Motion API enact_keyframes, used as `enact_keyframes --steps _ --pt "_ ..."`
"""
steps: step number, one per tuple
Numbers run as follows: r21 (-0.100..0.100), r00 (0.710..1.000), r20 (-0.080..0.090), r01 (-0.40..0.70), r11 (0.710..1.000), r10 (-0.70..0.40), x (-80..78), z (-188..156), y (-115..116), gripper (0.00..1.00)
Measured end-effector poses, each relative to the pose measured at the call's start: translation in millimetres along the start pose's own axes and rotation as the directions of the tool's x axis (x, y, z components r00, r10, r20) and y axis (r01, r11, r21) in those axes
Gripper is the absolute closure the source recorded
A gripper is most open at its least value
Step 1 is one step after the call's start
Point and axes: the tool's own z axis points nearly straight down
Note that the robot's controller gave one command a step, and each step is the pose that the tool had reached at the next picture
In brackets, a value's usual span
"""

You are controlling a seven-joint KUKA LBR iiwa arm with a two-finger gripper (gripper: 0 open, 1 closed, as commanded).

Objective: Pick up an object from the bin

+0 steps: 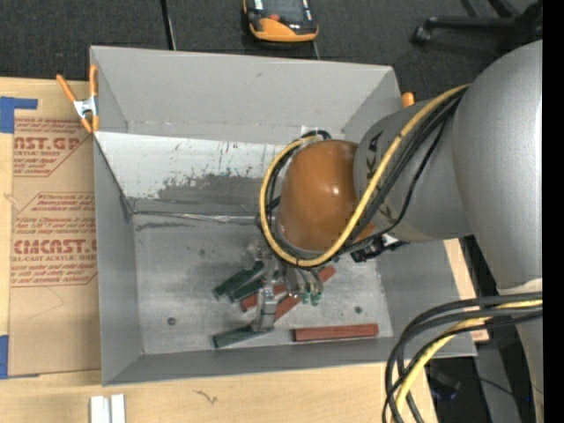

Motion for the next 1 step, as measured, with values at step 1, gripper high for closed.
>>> enact_keyframes --steps 1 --pt "0.0 0.995 0.006 0.104 0.995 -0.104 -22.3 31.6 -10.1 0.0"
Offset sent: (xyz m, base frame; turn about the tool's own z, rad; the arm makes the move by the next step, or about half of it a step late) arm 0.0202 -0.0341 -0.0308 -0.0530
